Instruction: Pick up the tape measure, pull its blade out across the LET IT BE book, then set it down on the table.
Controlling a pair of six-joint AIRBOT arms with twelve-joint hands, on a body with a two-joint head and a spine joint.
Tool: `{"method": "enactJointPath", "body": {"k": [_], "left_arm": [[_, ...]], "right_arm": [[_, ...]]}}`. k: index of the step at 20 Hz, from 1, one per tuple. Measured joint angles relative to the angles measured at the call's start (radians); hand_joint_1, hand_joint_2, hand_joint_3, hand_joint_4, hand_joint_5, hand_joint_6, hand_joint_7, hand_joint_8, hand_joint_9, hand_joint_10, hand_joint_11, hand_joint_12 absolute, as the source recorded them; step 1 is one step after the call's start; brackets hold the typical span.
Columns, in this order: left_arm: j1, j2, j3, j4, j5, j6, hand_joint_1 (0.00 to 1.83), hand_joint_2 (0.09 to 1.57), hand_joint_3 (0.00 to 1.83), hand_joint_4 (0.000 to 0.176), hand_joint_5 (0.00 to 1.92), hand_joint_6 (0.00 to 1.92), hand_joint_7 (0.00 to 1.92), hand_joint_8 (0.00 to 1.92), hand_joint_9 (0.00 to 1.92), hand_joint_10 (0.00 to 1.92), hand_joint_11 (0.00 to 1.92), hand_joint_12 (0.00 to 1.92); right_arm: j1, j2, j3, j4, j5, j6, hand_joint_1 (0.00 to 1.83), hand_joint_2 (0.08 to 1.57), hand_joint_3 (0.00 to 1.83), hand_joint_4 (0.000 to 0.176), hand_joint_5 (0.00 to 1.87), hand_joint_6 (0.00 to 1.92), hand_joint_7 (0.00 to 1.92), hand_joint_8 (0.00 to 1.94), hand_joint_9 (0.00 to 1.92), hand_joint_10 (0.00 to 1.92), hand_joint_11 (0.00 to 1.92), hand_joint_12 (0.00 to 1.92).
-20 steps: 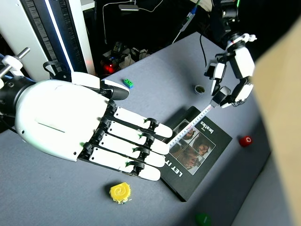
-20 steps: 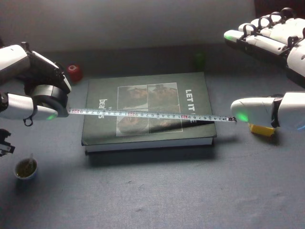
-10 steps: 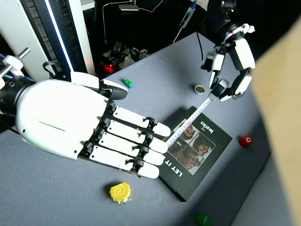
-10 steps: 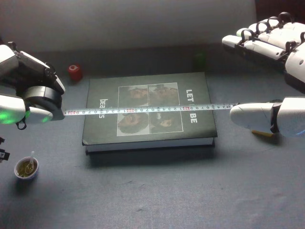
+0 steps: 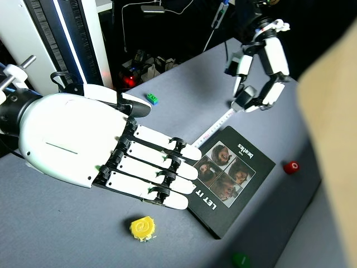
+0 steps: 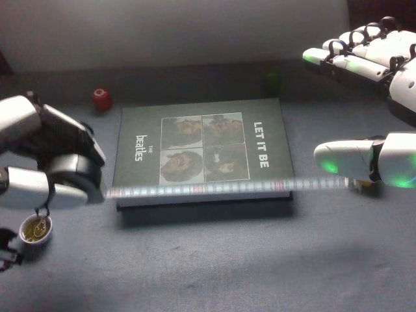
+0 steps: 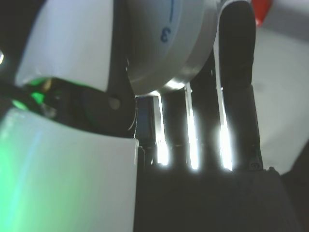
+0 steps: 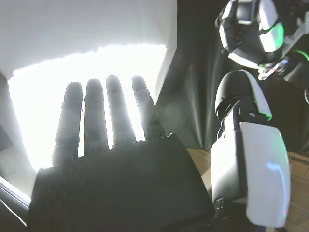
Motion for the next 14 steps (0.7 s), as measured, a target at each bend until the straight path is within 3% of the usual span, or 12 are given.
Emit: {"method": "enactJointPath", "body": {"k": [5,14], "left_arm": [[0.074,-0.006,0.0,0.0,-0.039,-0.023,1.39,1.08,0.0,0.0,1.04,0.68,1.1,0.86,0.89,1.25,0.86,1.1],[0.105,-0.043,0.002,-0.027,-0.099,-0.038,1.39,1.08,0.0,0.0,1.07,0.62,1.08,0.88,0.92,1.24,0.87,1.09]], "right_arm": [[-0.005,0.0,0.0,0.001,0.004,0.0,0.0,1.11,0.01,0.053,0.0,0.0,0.0,0.0,0.0,0.0,0.0,0.05],[-0.005,0.001,-0.001,0.0,0.005,0.0,0.0,1.12,0.01,0.053,0.0,0.0,0.0,0.0,0.0,0.0,0.0,0.05]]}}
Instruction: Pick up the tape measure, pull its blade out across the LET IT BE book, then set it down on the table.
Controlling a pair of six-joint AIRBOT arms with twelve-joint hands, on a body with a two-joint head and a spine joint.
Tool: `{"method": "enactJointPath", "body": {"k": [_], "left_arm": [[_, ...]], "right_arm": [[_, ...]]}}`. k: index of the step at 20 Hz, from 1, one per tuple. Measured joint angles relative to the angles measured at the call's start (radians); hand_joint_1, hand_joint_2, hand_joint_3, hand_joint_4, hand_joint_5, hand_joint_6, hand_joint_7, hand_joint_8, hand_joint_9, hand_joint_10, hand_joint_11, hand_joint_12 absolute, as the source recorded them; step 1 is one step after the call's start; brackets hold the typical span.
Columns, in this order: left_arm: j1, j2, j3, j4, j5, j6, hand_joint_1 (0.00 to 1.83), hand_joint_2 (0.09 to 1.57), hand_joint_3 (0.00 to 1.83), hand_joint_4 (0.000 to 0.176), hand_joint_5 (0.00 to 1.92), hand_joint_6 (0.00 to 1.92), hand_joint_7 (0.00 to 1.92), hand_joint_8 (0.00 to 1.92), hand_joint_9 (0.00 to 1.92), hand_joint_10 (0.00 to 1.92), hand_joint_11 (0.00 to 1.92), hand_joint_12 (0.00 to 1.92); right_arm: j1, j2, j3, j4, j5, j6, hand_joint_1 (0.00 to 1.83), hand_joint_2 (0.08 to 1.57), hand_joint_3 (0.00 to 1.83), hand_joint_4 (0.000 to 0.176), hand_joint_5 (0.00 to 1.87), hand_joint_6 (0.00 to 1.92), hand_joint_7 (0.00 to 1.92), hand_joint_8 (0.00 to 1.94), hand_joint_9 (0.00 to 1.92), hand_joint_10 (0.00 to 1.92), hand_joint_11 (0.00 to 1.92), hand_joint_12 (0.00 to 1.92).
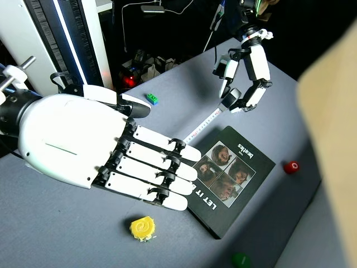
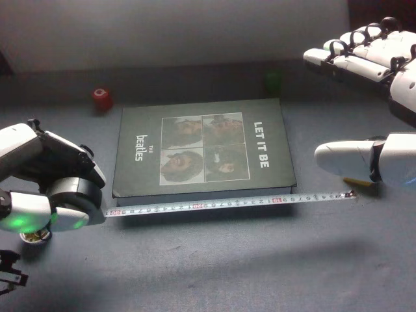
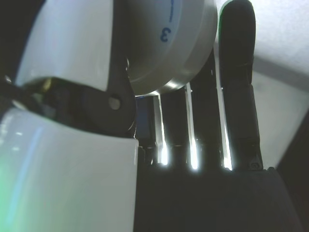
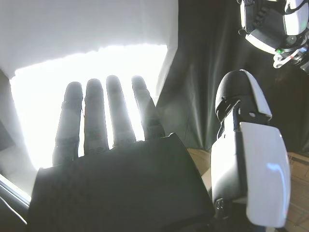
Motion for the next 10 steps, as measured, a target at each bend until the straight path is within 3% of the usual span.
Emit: {"method": "enactJointPath", "body": {"k": [10], "left_arm": [[0.04,-0.044,0.013,0.01,-0.015,0.0,1.39,1.08,0.0,0.0,1.05,0.67,1.1,0.85,0.92,1.23,0.86,1.07]], "right_arm": [[0.0,0.0,0.0,0.0,0.0,0.0,0.0,1.11,0.0,0.052,0.0,0.0,0.0,0.0,0.0,0.0,0.0,0.05]]}}
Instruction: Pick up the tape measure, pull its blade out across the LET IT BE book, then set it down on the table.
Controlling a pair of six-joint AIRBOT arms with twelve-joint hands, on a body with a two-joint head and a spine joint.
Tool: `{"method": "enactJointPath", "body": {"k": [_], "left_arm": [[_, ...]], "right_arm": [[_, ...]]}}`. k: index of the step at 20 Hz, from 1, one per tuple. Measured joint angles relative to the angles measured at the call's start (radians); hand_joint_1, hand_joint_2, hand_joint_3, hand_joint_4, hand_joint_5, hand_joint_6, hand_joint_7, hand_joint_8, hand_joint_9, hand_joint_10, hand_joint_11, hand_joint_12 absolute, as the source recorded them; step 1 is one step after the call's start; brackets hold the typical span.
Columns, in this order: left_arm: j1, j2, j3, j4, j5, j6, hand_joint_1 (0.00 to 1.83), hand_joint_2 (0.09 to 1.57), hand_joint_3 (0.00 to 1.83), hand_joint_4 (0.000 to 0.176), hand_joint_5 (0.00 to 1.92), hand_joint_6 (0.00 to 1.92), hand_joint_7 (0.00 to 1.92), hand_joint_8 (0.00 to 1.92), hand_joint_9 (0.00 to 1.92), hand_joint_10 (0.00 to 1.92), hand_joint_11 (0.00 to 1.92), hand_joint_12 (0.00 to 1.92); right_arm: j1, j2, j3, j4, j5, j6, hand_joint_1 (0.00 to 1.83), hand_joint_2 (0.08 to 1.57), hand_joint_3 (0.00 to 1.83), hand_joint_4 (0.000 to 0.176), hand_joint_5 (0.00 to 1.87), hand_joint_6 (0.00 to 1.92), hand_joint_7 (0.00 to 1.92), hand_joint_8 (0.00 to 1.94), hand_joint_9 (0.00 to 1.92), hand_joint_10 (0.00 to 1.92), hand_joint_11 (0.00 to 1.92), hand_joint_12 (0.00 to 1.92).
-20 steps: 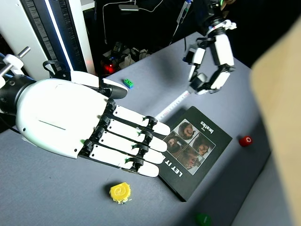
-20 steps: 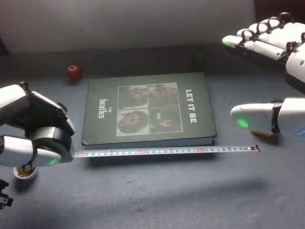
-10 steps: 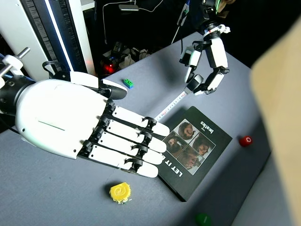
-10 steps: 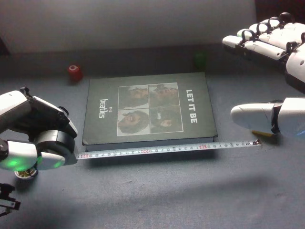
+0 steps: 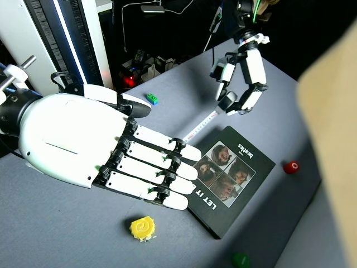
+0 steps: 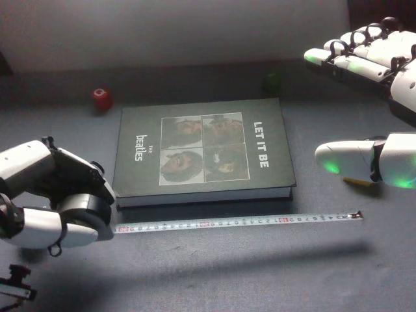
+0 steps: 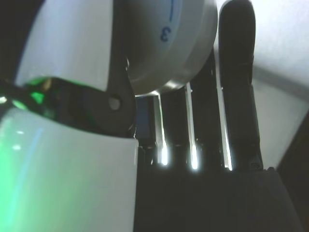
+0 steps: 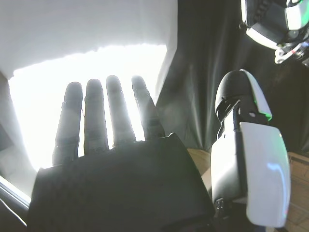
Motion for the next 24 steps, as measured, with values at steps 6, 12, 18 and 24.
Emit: {"method": "enactJointPath", "body": {"k": [6,12,18,24], "left_arm": [[0.01,-0.008,0.002,-0.006,-0.006,0.001,1.39,1.08,0.0,0.0,1.06,0.65,1.1,0.86,0.9,1.24,0.86,1.07],[0.023,-0.017,0.001,-0.006,-0.013,0.001,1.38,1.1,0.0,0.0,0.99,0.77,1.08,0.88,0.86,1.3,0.82,1.16],[0.028,-0.021,0.001,-0.019,-0.019,0.005,1.13,1.14,0.0,0.0,0.91,1.07,0.98,0.44,0.96,0.27,0.69,0.94],[0.051,-0.045,-0.014,-0.013,-0.026,0.01,0.36,1.24,0.0,0.0,0.96,0.04,1.01,0.0,0.97,0.01,0.63,0.7]], "right_arm": [[0.0,0.0,0.0,0.0,0.0,0.0,0.0,1.11,0.0,0.052,0.0,0.0,0.0,0.0,0.0,0.0,0.0,0.05],[0.0,0.0,-0.001,0.0,0.0,0.0,0.0,1.11,0.0,0.053,0.0,0.0,0.0,0.0,0.0,0.0,0.0,0.05],[0.0,0.0,-0.002,0.0,-0.001,0.0,0.0,1.11,0.0,0.053,0.0,0.0,0.0,0.0,0.0,0.0,0.0,0.05],[-0.006,0.0,-0.002,0.0,-0.008,0.0,0.0,1.11,0.0,0.052,0.0,0.0,0.0,0.0,0.0,0.0,0.0,0.05]]}}
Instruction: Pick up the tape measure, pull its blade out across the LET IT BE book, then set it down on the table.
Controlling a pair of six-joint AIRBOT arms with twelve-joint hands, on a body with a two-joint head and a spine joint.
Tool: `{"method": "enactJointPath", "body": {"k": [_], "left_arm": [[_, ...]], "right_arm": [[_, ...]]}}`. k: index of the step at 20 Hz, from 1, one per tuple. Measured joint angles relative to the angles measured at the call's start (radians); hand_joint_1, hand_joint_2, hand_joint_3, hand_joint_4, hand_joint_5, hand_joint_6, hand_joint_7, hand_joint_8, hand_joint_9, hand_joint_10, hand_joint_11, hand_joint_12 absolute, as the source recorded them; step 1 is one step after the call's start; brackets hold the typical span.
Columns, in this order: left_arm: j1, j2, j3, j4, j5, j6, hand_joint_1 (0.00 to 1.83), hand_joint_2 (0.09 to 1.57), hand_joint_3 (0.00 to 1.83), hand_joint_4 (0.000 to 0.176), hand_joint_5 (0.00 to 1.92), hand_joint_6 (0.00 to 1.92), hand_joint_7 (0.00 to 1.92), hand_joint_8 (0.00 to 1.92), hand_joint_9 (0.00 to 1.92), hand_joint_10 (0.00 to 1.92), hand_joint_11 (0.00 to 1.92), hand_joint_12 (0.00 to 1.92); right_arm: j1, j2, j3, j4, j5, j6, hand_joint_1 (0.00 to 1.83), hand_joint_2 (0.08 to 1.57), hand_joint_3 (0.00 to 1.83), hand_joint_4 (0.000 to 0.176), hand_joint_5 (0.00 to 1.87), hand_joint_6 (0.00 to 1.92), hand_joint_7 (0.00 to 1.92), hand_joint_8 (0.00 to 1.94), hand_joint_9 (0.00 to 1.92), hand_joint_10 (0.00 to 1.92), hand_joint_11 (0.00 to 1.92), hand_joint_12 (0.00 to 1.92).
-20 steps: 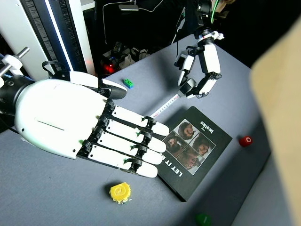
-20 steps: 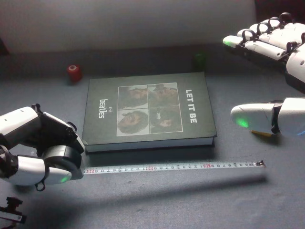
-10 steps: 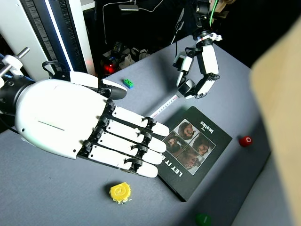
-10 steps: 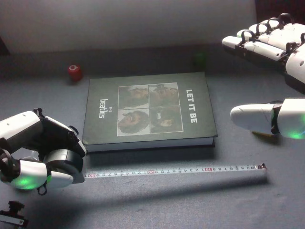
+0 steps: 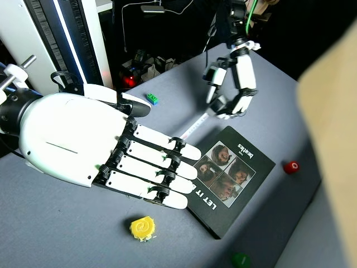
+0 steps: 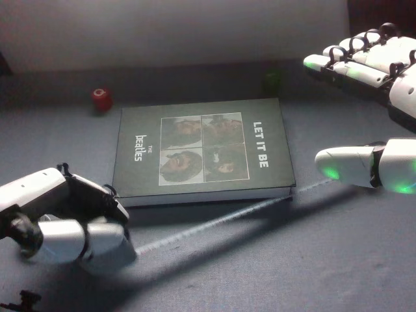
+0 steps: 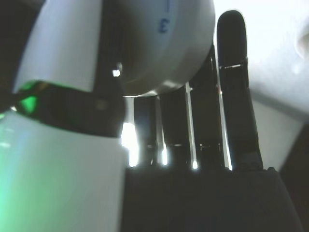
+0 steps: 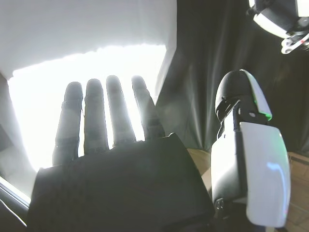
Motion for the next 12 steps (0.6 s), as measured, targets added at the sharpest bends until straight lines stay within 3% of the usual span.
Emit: {"method": "enactJointPath", "body": {"k": [12], "left_arm": [[-0.022,0.002,0.013,0.024,-0.019,0.003,0.25,1.12,0.0,0.0,0.68,0.0,0.68,0.0,0.67,0.0,0.42,0.63]], "right_arm": [[0.0,0.0,-0.006,-0.001,-0.001,-0.004,0.0,1.11,0.0,0.05,0.0,0.0,0.0,0.0,0.0,0.0,0.0,0.09]]}}
